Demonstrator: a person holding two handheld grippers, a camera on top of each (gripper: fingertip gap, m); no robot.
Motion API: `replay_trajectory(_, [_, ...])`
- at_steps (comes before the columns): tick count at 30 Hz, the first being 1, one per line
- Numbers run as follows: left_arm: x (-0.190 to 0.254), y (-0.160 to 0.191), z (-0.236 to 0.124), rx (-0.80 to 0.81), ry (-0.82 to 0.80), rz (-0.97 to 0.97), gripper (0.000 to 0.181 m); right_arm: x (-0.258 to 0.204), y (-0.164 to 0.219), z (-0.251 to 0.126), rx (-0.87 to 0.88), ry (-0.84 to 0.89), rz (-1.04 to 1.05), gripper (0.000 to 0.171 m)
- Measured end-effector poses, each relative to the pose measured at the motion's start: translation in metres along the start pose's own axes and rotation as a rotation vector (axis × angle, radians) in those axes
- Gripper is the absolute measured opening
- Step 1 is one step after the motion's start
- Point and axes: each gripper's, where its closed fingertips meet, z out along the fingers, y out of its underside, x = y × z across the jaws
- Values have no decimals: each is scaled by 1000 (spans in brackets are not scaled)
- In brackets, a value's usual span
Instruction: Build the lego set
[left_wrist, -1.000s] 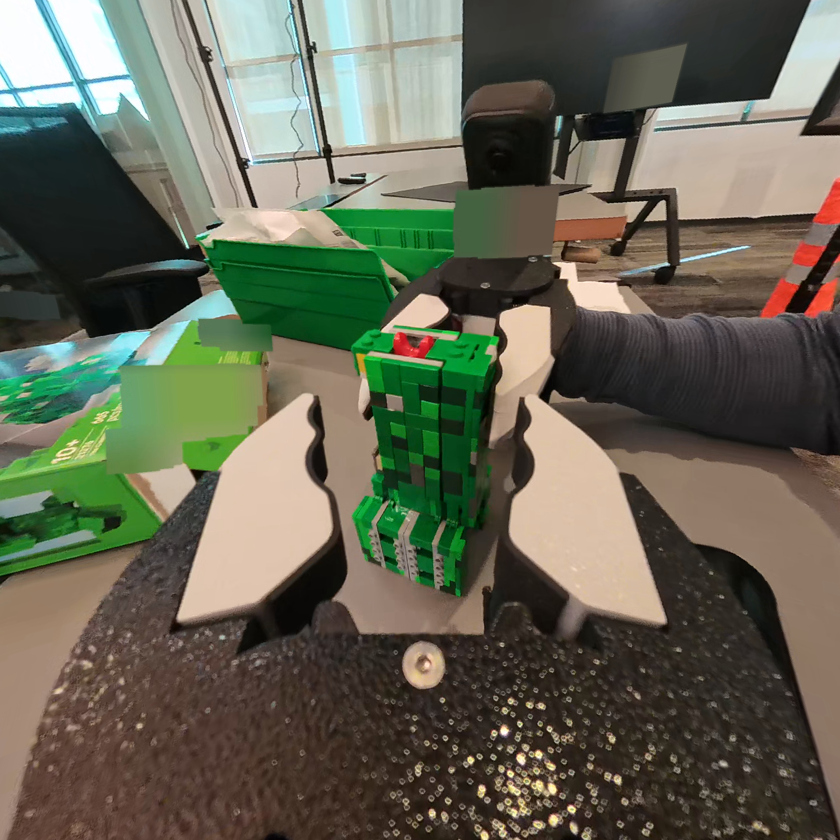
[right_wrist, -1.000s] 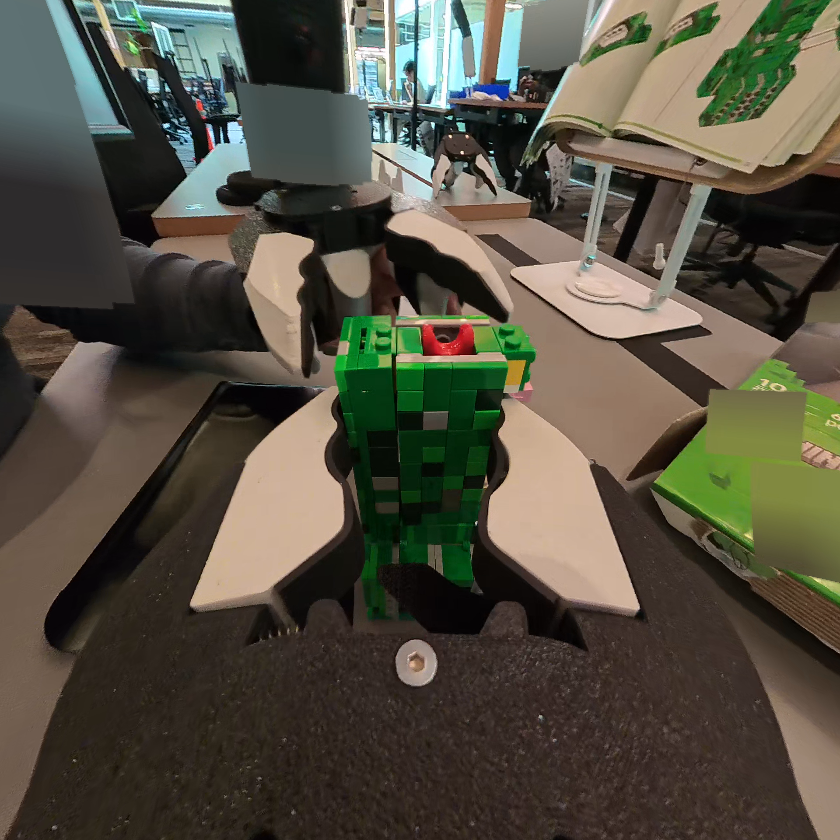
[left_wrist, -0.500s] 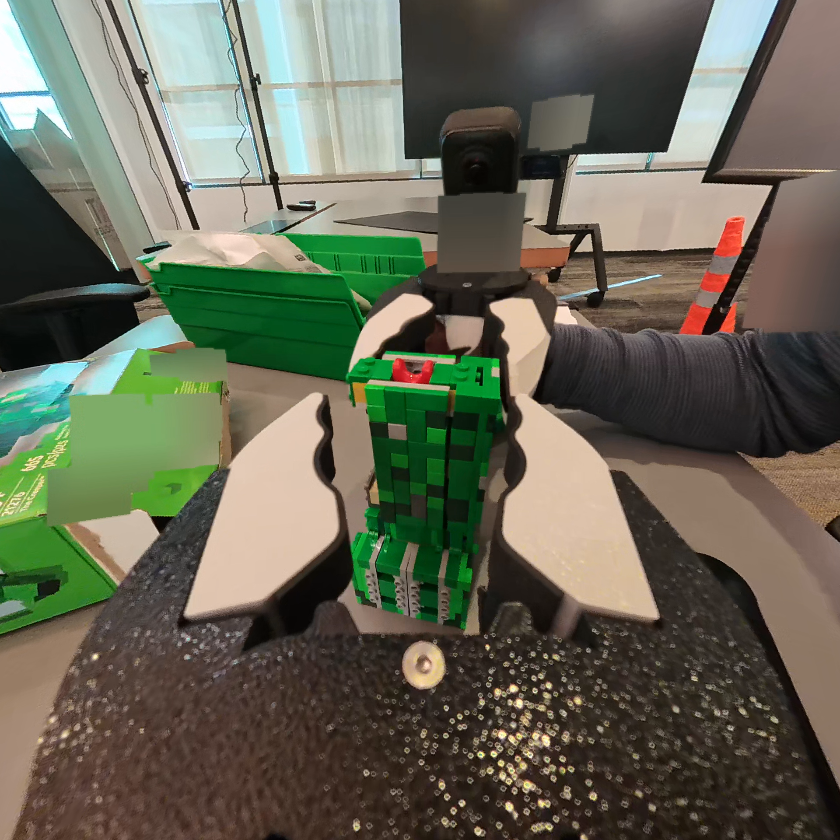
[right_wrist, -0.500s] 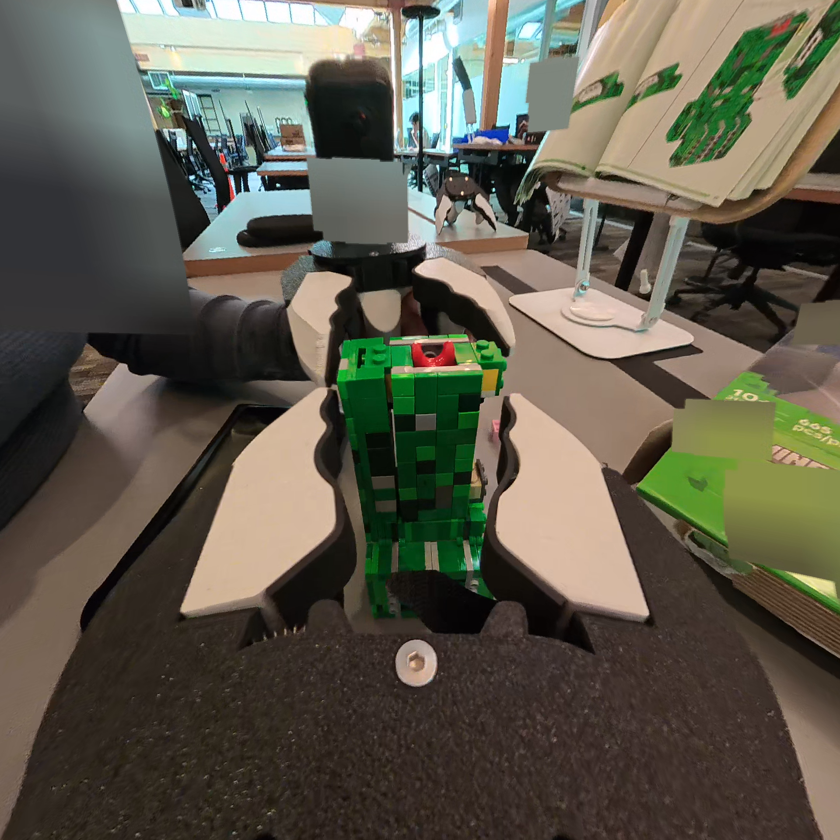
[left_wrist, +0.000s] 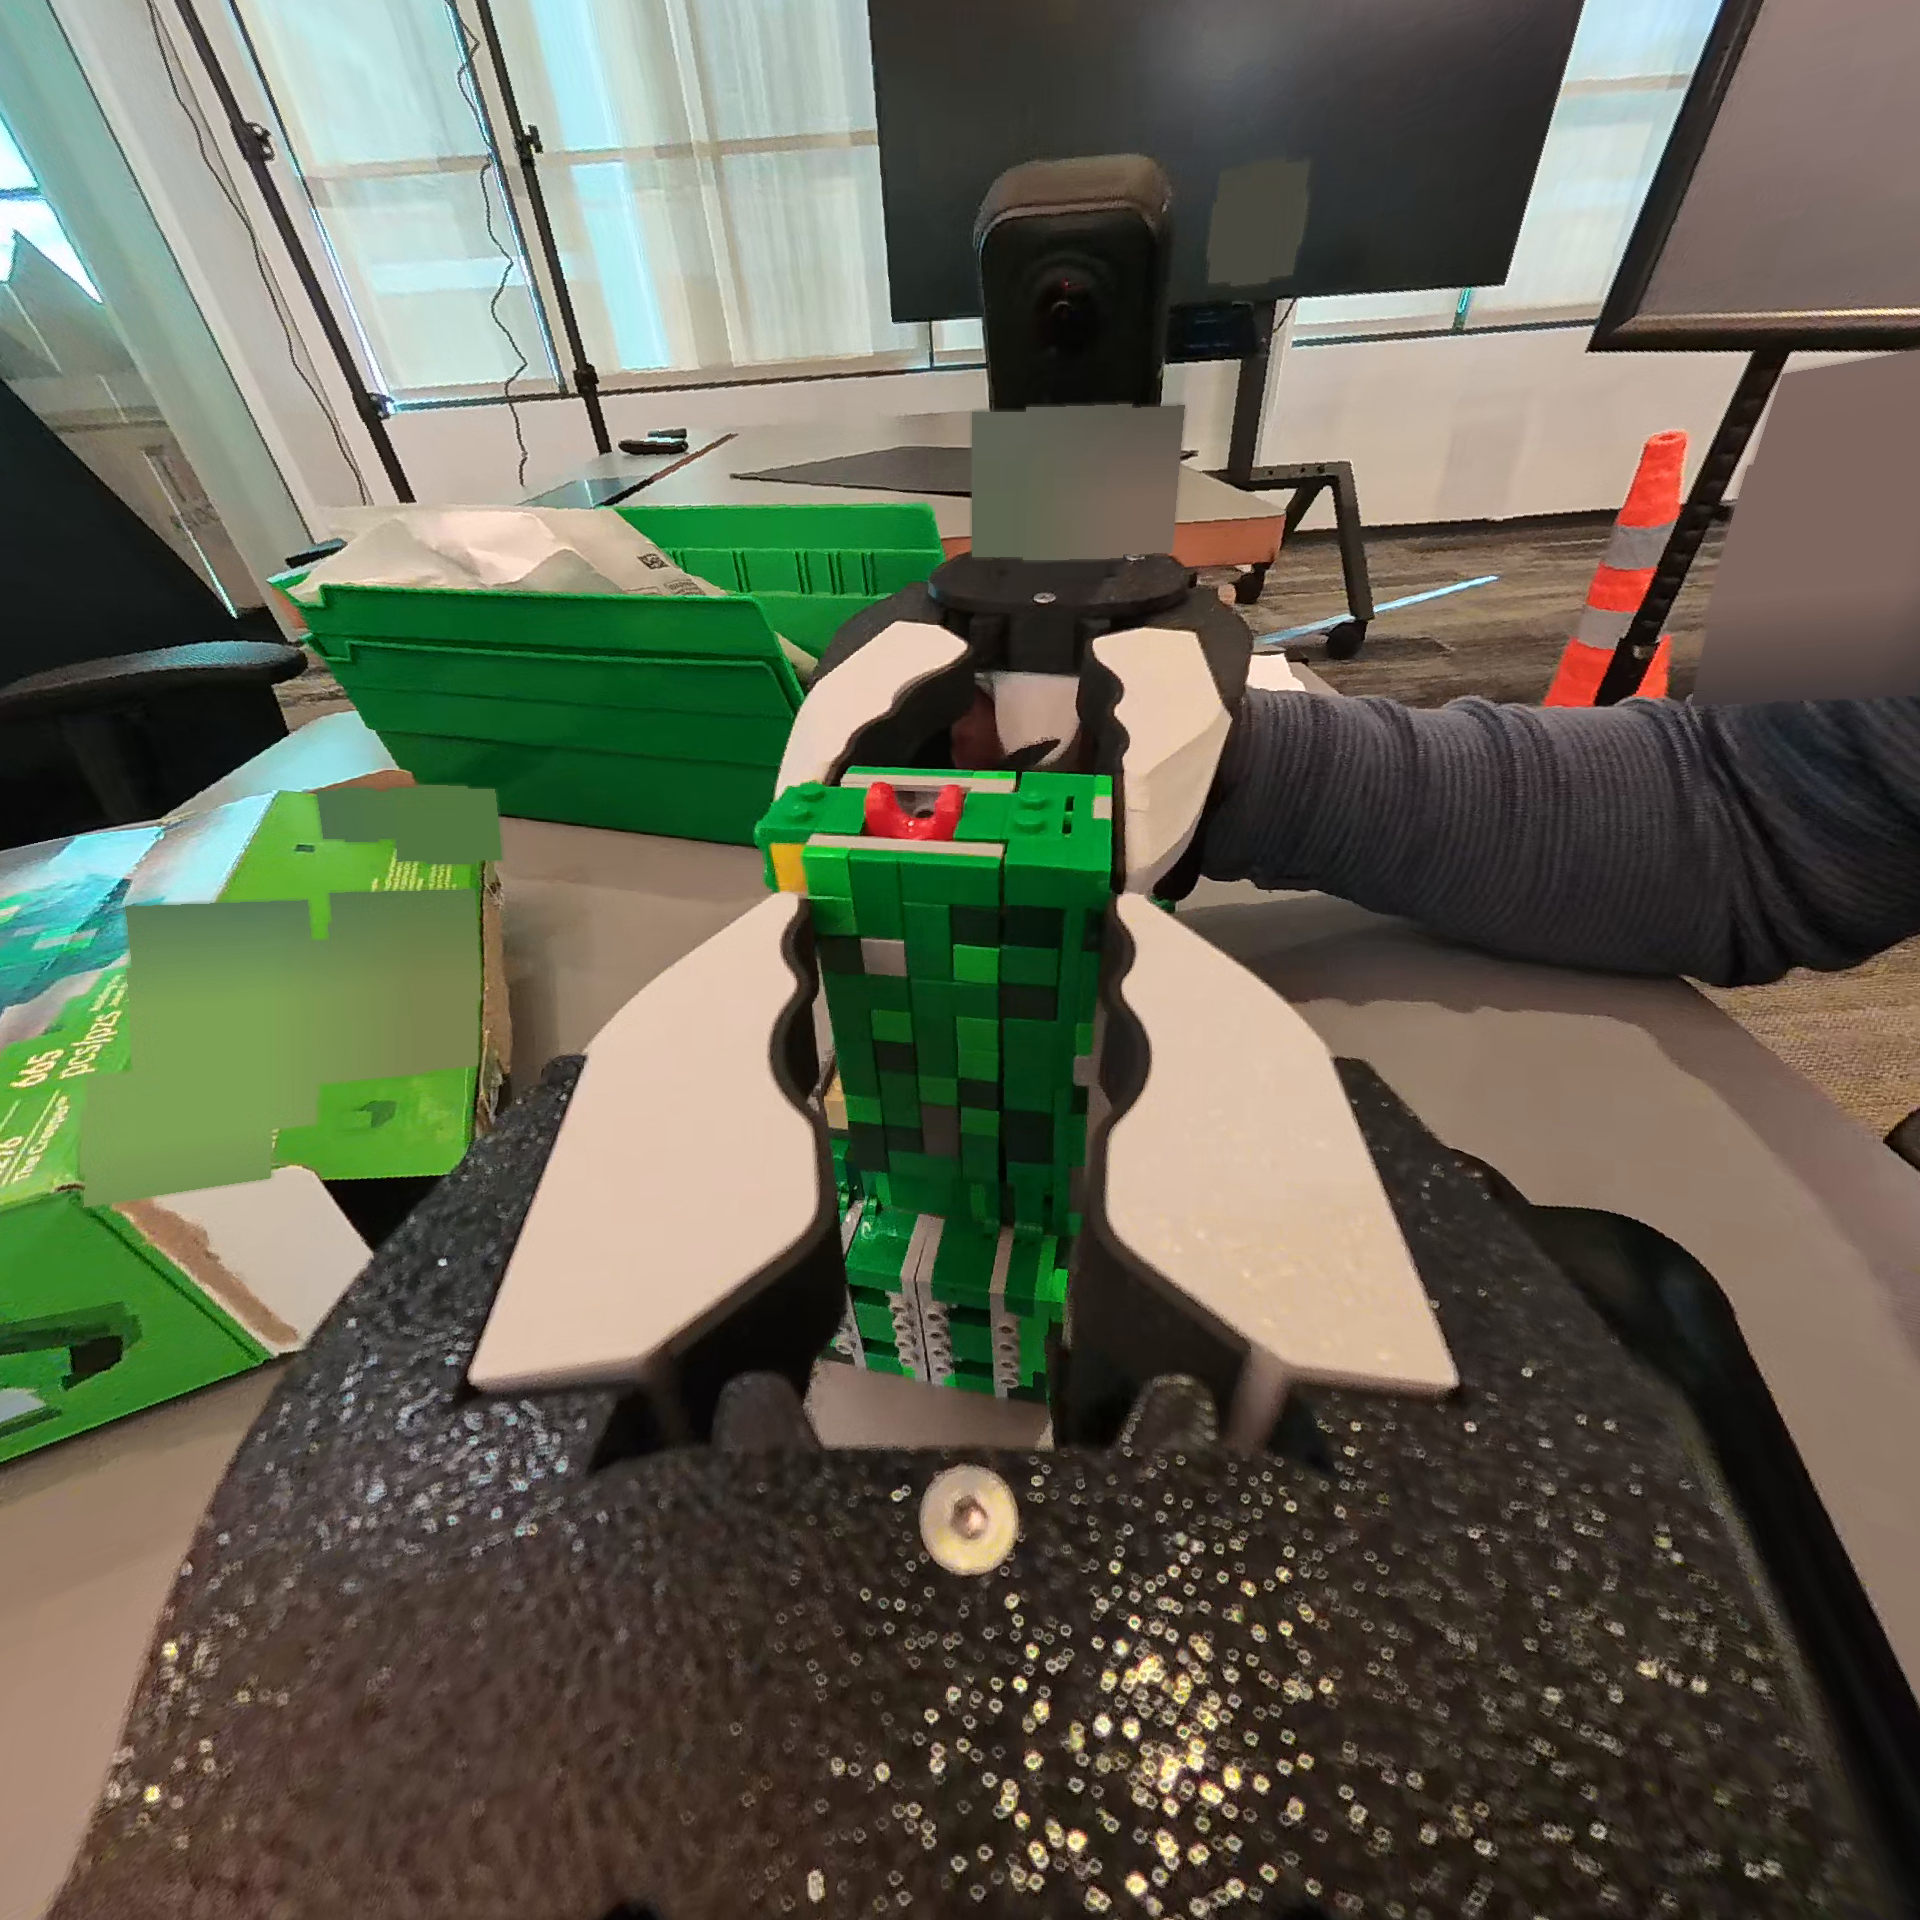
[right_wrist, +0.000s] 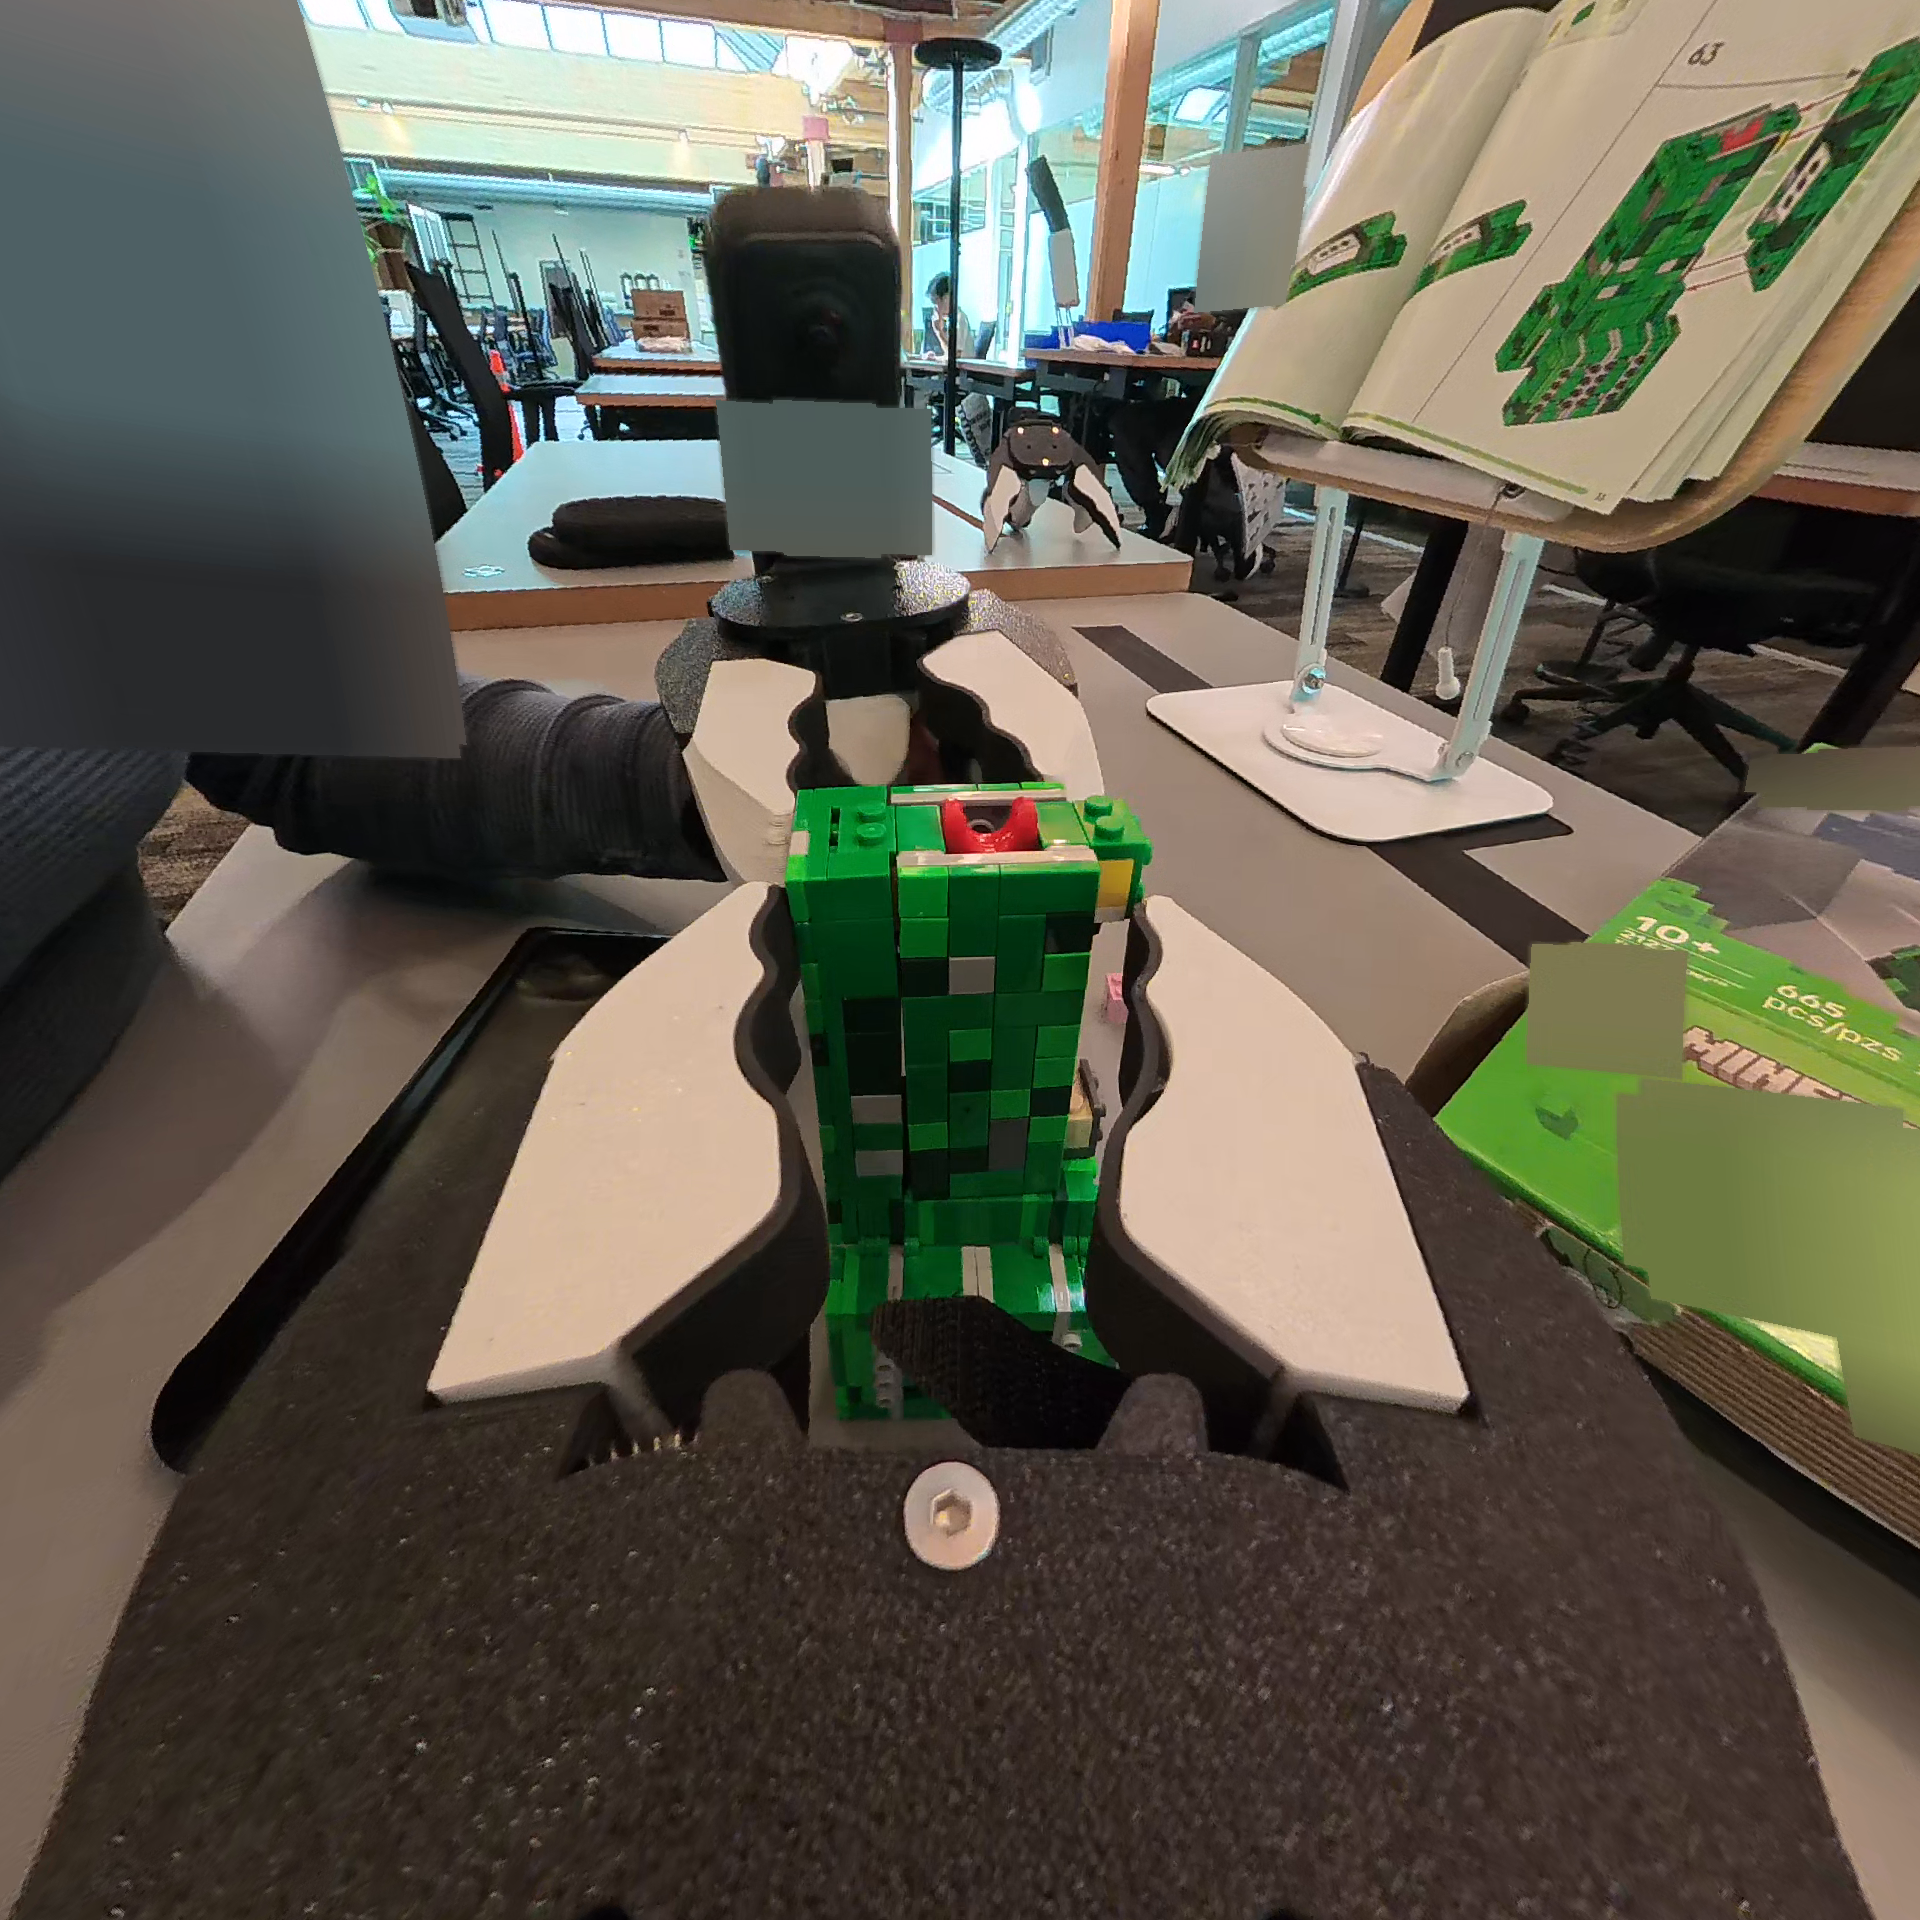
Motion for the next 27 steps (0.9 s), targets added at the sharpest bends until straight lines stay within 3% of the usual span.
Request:
replay_trajectory(13, [0,0,0,-5,4,5,52,-1,-1,-1,24,0,-6,59])
replay_trajectory(16, [-3,-2,-1,10,5,-27,71,-1,-1,-1,39,-6,-4,59])
replay_trajectory(20, [0,-2,1,5,42,-34,61,-3,-1,-1,45,-16,-3,59])
replay_trajectory(27, [0,-2,1,26,34,-31,60,-3,0,0,34,-13,-3,58])
